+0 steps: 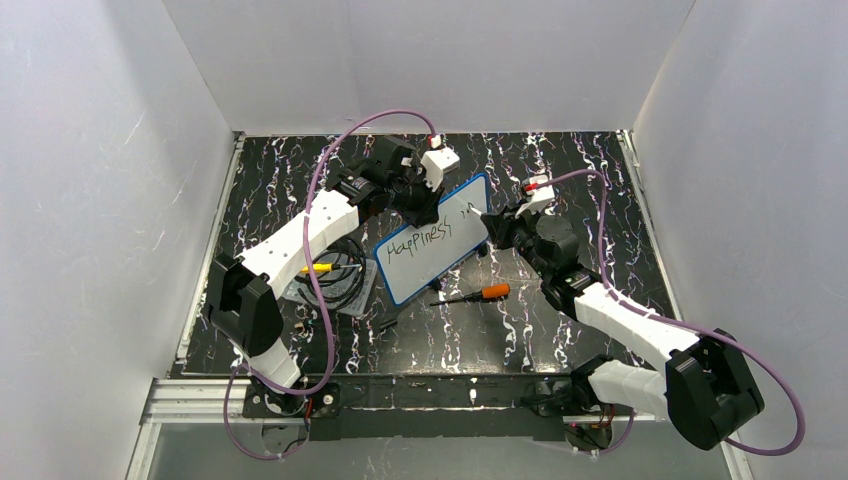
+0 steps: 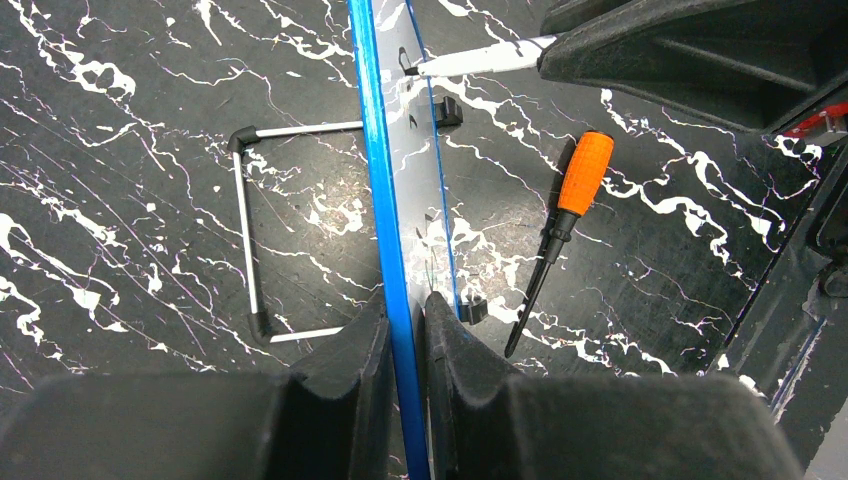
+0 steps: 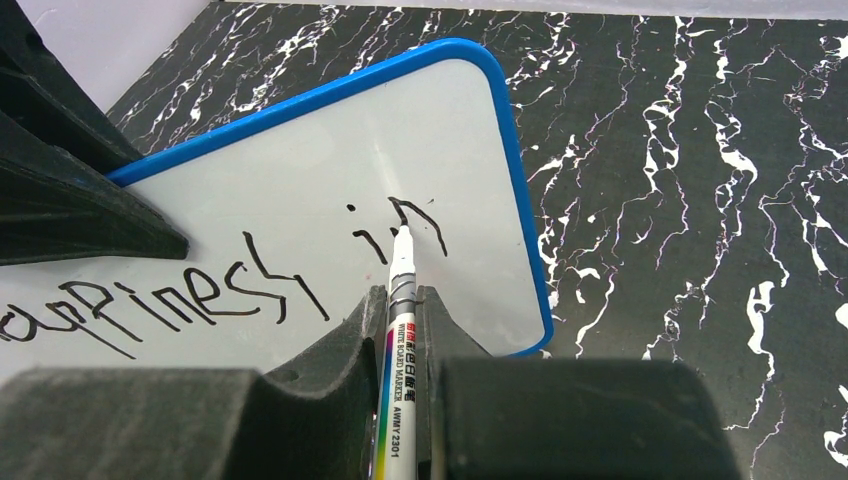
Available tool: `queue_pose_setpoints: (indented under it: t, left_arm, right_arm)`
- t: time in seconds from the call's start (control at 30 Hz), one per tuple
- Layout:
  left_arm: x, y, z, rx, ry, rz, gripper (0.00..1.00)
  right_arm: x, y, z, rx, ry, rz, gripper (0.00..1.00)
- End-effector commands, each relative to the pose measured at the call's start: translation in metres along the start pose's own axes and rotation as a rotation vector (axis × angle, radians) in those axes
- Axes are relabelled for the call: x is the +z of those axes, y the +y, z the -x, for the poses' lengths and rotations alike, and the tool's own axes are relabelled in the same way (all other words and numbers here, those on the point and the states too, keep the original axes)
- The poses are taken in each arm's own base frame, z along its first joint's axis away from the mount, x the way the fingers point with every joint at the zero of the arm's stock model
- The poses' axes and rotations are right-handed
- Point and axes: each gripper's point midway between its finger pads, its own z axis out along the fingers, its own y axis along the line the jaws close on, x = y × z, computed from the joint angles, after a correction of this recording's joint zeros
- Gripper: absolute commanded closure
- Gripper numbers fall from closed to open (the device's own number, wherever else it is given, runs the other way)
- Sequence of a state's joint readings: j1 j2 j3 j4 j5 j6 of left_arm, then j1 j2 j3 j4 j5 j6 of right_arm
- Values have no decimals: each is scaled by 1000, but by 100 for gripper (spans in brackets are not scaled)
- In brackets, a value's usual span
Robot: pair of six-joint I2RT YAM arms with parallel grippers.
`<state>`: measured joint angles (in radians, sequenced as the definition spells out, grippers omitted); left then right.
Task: Write a sentence on the whiteboard
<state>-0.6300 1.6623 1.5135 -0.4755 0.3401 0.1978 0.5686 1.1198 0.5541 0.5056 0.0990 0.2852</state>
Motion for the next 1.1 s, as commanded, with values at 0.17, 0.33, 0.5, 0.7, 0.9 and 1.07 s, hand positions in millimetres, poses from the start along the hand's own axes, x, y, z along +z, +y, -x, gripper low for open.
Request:
queue_pose_setpoints:
  t: [0.17, 0.33, 0.5, 0.7, 0.9, 1.07]
  left_arm:
    - [-4, 4, -15, 14, 53, 15, 100]
    - [-4, 5, -15, 13, 54, 17, 100]
    - [-4, 5, -15, 10, 54, 18, 100]
    - [-4, 5, -14, 6, 52, 21, 100]
    - [-4, 5, -14, -2, 54, 19, 100]
    - [-5, 6, -13, -9, 51, 19, 100]
  right_arm:
    - [1, 5, 8, 16, -33, 21, 99]
    - [1, 2, 0, 20, -15, 13, 99]
    - [-1, 1, -5, 25, -4, 6, 99]
    - [-1, -4, -9, 20, 3, -16, 99]
    - [1, -5, -16, 18, 17, -19, 99]
    - [1, -5, -14, 13, 14, -21, 99]
